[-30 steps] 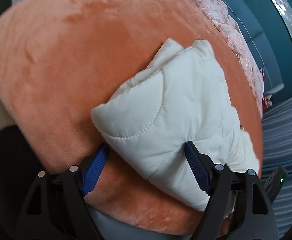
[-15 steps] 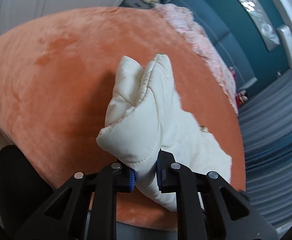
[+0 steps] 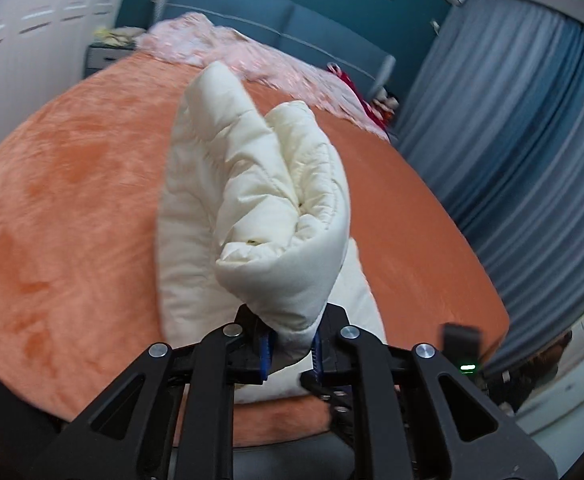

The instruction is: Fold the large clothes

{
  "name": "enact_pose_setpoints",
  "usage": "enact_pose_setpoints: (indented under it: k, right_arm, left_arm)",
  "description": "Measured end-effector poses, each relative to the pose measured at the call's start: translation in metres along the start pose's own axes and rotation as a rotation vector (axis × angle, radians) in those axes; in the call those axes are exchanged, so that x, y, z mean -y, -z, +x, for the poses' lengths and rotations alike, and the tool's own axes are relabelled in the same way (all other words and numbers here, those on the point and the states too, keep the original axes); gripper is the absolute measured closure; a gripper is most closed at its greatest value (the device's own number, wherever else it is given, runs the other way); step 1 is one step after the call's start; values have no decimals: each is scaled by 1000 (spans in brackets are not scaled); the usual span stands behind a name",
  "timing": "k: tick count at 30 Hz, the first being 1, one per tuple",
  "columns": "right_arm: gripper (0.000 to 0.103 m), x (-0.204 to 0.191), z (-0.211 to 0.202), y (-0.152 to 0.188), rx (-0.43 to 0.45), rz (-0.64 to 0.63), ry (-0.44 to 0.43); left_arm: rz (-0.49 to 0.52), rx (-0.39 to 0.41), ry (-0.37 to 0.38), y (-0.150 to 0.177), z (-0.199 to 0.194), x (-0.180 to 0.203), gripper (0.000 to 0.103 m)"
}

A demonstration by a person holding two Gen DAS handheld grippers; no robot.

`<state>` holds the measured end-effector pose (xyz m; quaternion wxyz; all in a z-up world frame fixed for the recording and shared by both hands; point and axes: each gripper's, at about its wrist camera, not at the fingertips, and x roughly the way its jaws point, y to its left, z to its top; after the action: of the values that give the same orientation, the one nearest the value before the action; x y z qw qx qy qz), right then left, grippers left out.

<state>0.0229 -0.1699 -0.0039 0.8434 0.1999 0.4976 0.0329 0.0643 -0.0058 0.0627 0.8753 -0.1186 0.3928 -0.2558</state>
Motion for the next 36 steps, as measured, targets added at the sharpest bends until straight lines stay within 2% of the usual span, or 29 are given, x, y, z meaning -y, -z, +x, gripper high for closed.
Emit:
enact_pose_setpoints:
  k: [3,7,9,11,13,16,19,22,24,26,30,36]
  right_arm:
    - [93,37,-33,6,32,58,31]
    - [93,68,-53,10,57,104,74]
    - [93,75,-60,10,68,109,81]
    - [91,77,-67,8,82,107,68]
    - [85,74,-73,4,101,100,49]
    - [69,67,-84,-4,143,66,12]
    - [60,58,-90,-10,174,31,-16]
    - [50,51,-92,-17,187,9,-37]
    - [50,45,-91,-21,187,-6,-40]
    - [50,38,-91,-27,191,-12,-43]
    - [49,29,-88,-37,197,-15,-44]
    - [49,25,-70,-48,151,10,-47]
  left_arm:
    - [38,-93,20,11,44,31,89]
    - [51,-240,13,37,105,54,87]
    - [60,-265,3,48,119,58,86]
    - [67,-246,-6,52,114,60,78]
    - [66,-232,38,50,98,60,53]
    - [71,-183,59,46,68,58,41]
    - [81,-128,27,44,39,45,32]
    - [90,-122,-69,52,24,29,27]
    - [101,-146,-161,63,26,12,27]
    - [101,-194,-221,78,33,-1,27]
    - [72,-261,-264,97,47,-23,27]
    - [87,-274,-296,104,66,-30,27]
